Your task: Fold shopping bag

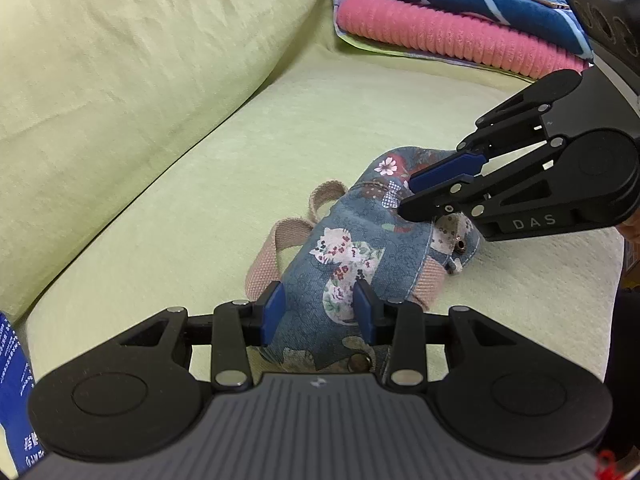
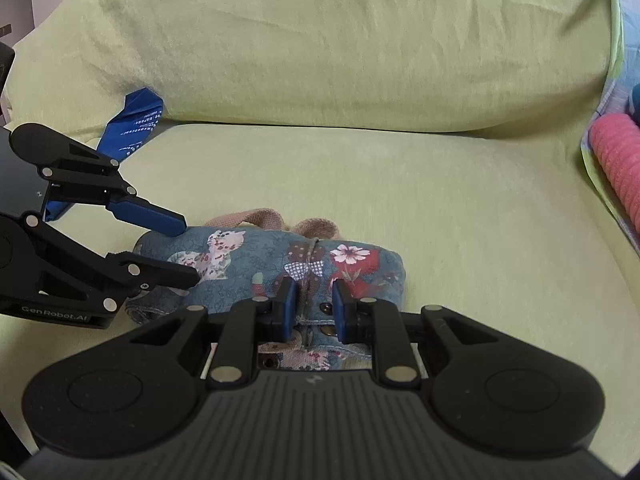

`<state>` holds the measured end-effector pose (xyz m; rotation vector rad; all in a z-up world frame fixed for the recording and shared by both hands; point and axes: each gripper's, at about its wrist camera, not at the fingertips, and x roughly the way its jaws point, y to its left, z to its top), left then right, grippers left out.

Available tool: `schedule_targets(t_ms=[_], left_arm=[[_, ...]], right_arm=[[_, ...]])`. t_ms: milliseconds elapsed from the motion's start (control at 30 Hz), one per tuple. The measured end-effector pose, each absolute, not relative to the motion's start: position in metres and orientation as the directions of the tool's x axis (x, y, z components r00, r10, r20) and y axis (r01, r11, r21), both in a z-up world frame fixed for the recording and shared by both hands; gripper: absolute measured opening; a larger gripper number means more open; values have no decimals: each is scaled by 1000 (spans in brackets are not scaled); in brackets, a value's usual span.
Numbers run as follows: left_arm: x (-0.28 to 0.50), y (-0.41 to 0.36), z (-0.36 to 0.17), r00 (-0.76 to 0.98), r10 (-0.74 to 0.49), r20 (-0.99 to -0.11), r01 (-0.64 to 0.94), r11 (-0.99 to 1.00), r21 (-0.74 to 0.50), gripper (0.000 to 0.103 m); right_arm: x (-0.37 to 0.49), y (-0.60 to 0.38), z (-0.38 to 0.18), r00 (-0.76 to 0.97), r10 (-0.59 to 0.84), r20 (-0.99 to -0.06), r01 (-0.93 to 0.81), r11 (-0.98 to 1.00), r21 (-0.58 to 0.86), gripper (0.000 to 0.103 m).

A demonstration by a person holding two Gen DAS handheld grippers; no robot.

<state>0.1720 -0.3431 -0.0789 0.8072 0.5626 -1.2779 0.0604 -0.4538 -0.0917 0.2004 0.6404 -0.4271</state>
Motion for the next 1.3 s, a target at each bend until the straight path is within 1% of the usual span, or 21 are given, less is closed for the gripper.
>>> schedule_targets(t_ms=[167,367,600,700,767,867,933,1000,1100,1200,1267,1300], left_arm=[[176,-343,-80,201,-622,-757,977,73,199,45],[180,-342,-82,189,-645,-741,981,97,165,45],[177,-342,-80,201,-639,-742,979,110,170,45],[178,-341,-80,199,-640,-742,980,116,164,45],[178,-341,-80,201,-639,-742,979,116,166,45],[178,-341,-80,204,-640,-741,979,114,171,45],[179,-341,-81,203,-641,-740,979,112,171,45],[179,-342,-83,203,-642,-739,979,108,175,45],[179,-344,-83,211,-638,-740,977,111,182,45],[180,-343,-82,210,-635,-743,977,112,181,45],[180,-343,-81,213,-631,-746,977,116,180,45],[180,-343,-82,214,-630,-746,976,119,180,45]], right_arm=[[61,-460,-93,726,-300,-619,435,897,76,18],[61,-461,-100,736,-307,-603,437,896,78,17],[58,-458,-92,743,-309,-594,448,889,97,18],[48,-463,-83,767,-286,-575,450,878,165,19],[39,-467,-78,790,-287,-542,466,855,227,20],[36,-467,-77,795,-319,-517,476,856,203,19],[43,-465,-85,775,-324,-543,469,870,150,17],[50,-465,-100,758,-326,-565,463,879,114,17],[47,-482,-110,775,-266,-573,463,856,229,17],[47,-491,-100,777,-208,-595,417,877,238,17],[40,-495,-90,788,-203,-582,427,860,278,17],[34,-493,-85,796,-232,-559,444,852,279,17]])
